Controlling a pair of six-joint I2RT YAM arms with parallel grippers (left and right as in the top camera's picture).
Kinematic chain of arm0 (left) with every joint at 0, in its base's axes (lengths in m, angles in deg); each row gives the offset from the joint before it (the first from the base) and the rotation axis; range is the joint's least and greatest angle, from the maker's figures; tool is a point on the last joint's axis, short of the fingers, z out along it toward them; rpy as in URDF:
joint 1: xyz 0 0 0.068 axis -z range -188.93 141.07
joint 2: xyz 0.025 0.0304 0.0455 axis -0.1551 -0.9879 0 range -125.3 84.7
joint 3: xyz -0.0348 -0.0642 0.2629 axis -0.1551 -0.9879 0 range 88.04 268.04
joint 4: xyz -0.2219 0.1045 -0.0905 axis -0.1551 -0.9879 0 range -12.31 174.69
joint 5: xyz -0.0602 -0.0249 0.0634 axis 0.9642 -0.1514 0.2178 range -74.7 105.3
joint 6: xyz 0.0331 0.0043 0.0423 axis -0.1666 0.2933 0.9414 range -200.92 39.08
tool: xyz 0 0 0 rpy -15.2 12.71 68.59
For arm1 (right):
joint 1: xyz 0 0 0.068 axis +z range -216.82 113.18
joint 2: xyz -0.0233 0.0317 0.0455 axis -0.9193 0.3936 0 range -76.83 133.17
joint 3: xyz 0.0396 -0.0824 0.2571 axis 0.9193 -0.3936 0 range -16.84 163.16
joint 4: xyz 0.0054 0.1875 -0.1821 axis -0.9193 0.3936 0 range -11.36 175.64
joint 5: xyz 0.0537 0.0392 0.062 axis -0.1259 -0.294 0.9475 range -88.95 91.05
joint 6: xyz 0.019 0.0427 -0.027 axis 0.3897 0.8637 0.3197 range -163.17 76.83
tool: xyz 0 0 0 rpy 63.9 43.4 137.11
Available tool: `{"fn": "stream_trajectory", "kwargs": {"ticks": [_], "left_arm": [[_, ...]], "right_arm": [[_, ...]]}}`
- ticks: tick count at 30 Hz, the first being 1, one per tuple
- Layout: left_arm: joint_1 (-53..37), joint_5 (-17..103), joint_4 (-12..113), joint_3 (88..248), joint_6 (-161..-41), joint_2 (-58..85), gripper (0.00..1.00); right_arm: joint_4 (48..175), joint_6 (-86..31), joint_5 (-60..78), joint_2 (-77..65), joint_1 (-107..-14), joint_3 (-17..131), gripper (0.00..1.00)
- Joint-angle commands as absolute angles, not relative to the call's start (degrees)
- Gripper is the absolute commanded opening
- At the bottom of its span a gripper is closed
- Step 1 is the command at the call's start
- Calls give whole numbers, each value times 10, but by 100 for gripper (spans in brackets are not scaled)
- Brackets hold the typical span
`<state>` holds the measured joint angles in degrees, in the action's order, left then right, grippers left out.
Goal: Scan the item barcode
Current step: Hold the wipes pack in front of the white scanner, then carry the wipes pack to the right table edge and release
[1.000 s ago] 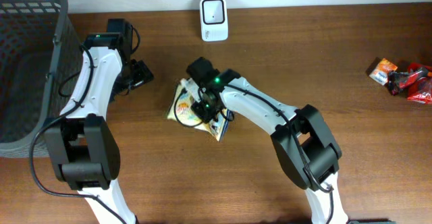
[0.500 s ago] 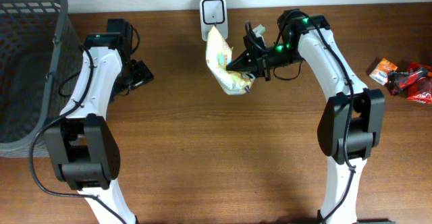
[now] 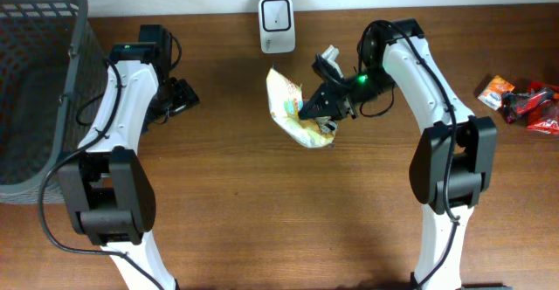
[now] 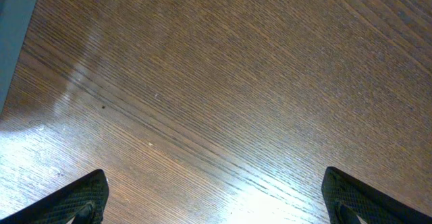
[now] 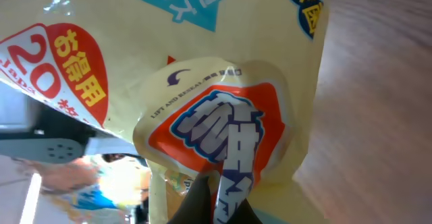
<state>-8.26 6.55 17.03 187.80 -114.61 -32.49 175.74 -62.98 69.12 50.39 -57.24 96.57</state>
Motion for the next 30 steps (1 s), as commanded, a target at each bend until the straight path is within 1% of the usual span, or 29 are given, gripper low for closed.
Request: {"fn": "stream_trajectory", "kwargs": {"ticks": [1,3,4,5,6,7,8,11,14,18,21,24,26,27,29,30], "left_arm": [[-84,69,171,1883,-1150,-329,99],[-84,69,171,1883,-1150,-330,99],[-83,69,171,1883,-1150,-329,99],[-84,69,171,1883,-1150,-329,99],[-84,69,171,1883,-1150,-330,99],[-84,69,171,1883,-1150,-330,99],[-84,69,171,1883,-1150,-330,99],[-83,69,171,1883,-1150,-329,99],[-84,69,171,1883,-1150,-330,99],[-84,69,171,1883,-1150,-330,99],[-84,69,171,1883,-1150,-329,99],[-83,69,171,1883,-1150,-329,99],[-83,69,171,1883,-1150,-330,99],[-84,69,171,1883,-1150,-330,99],[-84,69,171,1883,-1150,-330,99],[-83,69,171,1883,-1150,-330,99]], "right_arm": [[1760,-670,678,475,-571,970,4],[1747,-665,688,475,-571,970,4],[1665,-594,703,475,-571,974,4],[1557,-457,632,475,-567,974,4],[1459,-293,455,475,-558,977,4],[1397,-223,286,475,-542,983,4],[1349,-201,204,475,-526,986,4],[1216,-200,38,475,-487,986,4],[1068,-204,-56,481,-460,986,4],[924,-203,-72,533,-450,986,4],[882,-203,-75,581,-441,986,4],[882,-204,-101,589,-439,986,4],[891,-204,-102,589,-439,986,4],[904,-204,-121,589,-440,986,4],[938,-213,-203,589,-439,986,4],[948,-245,-202,589,-439,986,4]]}}
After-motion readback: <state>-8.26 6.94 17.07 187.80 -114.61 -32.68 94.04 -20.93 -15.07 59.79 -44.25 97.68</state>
